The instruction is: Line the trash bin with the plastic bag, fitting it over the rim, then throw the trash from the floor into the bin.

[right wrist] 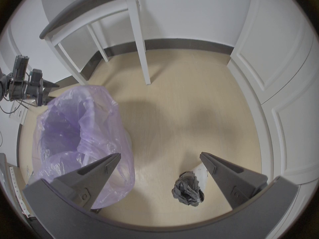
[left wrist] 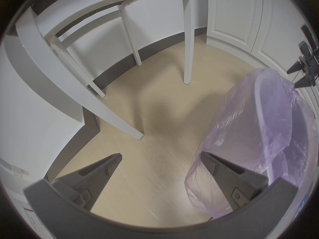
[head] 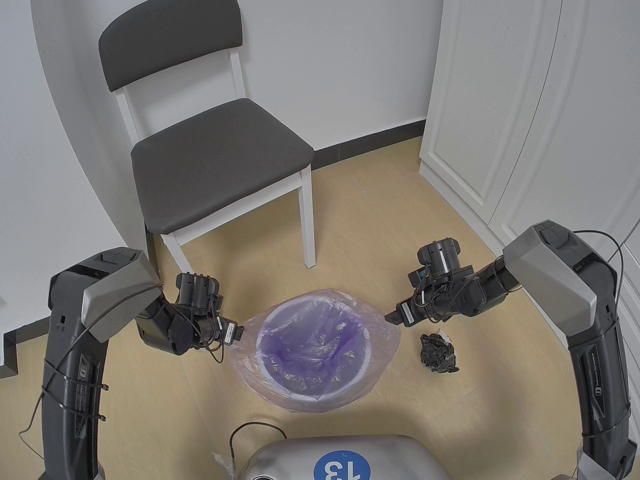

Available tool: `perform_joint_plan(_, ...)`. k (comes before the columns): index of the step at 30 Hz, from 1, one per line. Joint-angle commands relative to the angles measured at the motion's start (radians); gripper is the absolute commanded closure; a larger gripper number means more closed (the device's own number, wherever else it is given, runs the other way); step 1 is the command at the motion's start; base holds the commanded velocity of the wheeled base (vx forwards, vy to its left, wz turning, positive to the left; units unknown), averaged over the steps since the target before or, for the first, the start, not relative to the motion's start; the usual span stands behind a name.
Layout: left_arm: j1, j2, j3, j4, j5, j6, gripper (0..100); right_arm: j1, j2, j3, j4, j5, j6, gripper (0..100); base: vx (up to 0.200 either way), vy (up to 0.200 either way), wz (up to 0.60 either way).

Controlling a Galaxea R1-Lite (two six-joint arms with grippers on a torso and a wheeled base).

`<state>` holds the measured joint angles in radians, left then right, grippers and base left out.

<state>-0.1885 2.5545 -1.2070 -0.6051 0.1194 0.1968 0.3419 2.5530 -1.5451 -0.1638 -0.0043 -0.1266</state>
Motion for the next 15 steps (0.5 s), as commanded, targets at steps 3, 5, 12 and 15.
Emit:
perform_joint_plan(3,0.009,0.001,0.015,-0.025,0.000,-0.005,0,0.031,0.053,-0.078,0.058,0.013,-0.008,0,0.000,0.000,0.00)
perform_joint_plan(5,0.021,-0.011,0.041,-0.065,-0.001,-0.007,0,0.040,0.073,-0.105,0.063,0.017,-0.013,0,0.000,0.000,0.00)
perform_joint_plan(12,0.077,-0.095,0.179,-0.209,-0.015,-0.010,0,0.049,0.182,-0.352,0.259,0.017,-0.027,0,0.000,0.000,0.00)
perform_joint_plan(15,0.103,-0.134,0.234,-0.252,-0.027,-0.010,0,0.043,0.236,-0.455,0.325,0.015,-0.025,0,0.000,0.000,0.00)
